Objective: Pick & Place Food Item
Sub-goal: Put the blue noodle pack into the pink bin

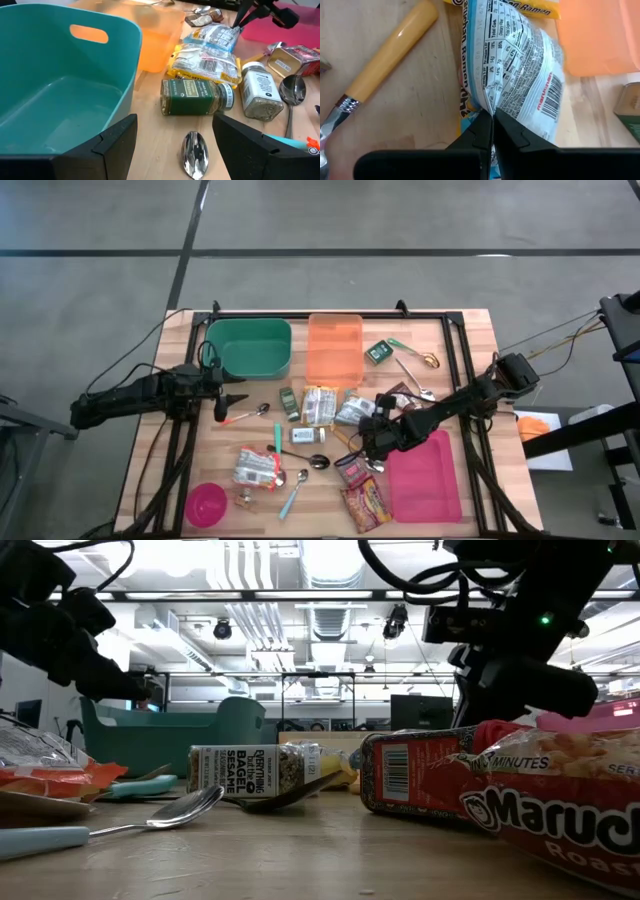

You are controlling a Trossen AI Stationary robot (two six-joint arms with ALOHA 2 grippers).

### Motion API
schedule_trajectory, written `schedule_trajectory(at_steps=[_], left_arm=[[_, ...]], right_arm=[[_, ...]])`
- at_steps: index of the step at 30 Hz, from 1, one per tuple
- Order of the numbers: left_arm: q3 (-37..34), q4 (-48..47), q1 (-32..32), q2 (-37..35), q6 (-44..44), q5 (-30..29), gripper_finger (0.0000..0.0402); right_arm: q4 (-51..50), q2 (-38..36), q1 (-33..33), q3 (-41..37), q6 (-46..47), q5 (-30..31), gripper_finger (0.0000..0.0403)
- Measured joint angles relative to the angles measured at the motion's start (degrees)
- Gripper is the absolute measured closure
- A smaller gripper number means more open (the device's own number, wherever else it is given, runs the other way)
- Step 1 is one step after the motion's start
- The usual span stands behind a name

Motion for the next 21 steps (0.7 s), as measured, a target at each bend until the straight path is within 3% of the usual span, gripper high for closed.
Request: schedule_trajectory(at_steps=[21], left_arm=[[0.0,-0.15,0.0,0.02,0.0,0.0,0.0141]], right_arm=[[-21.59,-3.28,1.96,14.11,3.03,4.47,0.0395]])
